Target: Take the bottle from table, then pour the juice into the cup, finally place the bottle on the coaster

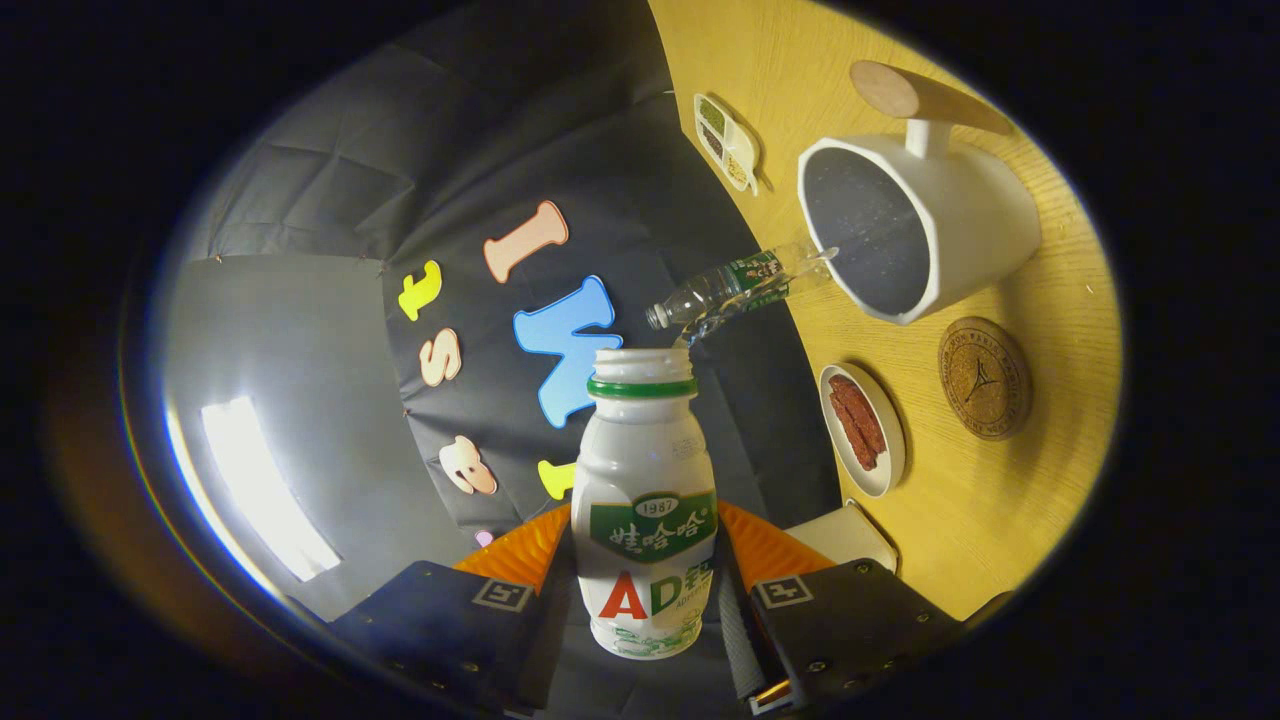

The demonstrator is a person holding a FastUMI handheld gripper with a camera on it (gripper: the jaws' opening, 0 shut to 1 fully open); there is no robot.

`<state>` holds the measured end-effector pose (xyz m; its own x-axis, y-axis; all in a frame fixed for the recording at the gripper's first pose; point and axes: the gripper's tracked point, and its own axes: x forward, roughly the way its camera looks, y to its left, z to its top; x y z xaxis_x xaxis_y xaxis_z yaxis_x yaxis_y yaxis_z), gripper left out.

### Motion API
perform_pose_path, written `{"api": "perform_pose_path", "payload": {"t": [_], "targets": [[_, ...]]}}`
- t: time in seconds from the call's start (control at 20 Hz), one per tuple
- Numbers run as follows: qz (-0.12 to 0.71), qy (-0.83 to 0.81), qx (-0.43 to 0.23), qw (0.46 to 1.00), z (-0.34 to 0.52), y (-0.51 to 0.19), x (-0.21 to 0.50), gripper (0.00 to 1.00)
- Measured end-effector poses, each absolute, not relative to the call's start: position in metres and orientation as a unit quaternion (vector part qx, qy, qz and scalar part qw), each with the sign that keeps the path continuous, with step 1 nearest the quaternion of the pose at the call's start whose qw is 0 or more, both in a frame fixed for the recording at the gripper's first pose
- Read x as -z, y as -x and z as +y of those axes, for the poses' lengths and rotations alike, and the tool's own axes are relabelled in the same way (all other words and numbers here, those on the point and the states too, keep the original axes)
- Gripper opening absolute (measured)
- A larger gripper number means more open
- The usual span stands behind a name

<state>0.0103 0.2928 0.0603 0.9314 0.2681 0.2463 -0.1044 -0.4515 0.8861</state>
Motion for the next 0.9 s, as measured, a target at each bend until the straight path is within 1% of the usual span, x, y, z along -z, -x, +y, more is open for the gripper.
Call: {"api": "perform_pose_path", "payload": {"t": [0.45, 0.9], "targets": [[0.039, -0.861, -0.154, 0.483, 0.279, -0.010, -0.062, 0.66], [0.032, -0.878, -0.124, 0.461, 0.265, -0.012, -0.047, 0.66]]}}
